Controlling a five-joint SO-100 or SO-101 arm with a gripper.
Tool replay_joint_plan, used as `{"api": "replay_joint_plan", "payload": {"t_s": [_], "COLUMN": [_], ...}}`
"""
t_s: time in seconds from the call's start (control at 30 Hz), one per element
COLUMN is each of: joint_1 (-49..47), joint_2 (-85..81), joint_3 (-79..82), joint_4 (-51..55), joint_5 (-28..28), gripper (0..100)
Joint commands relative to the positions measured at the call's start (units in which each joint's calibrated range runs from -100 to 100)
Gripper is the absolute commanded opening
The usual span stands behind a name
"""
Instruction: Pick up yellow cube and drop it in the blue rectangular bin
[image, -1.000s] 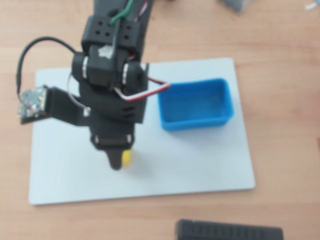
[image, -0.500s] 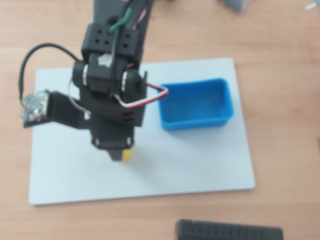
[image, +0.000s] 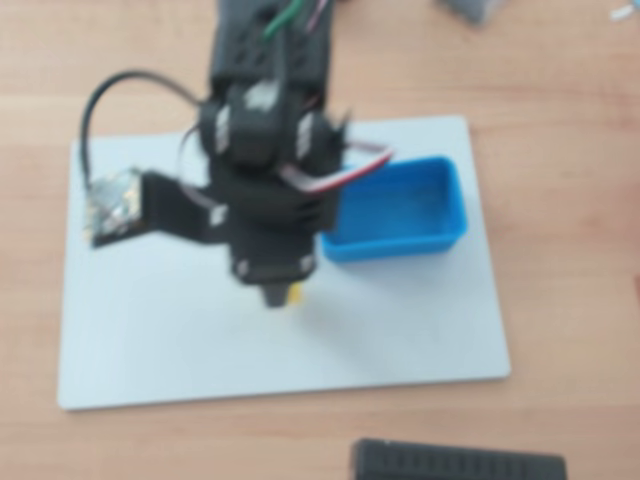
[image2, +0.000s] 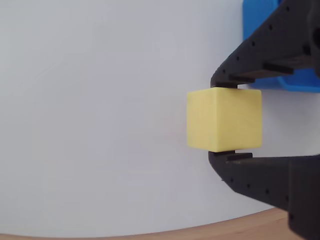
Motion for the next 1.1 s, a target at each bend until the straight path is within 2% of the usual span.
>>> {"api": "replay_joint_plan", "payload": {"t_s": [0.0,0.3,0.43,0.6,1.07], "joint_1": [-4.7,-8.2,-10.4,-10.2,-12.2], "joint_2": [-24.1,-36.8,-47.3,-53.0,-54.1], "joint_3": [5.5,18.3,38.2,49.2,52.4], "joint_4": [0.9,0.0,-9.2,-13.2,-14.2], "joint_5": [-1.3,-1.4,-1.7,-1.6,-1.5], "gripper": [4,3,3,3,15]}}
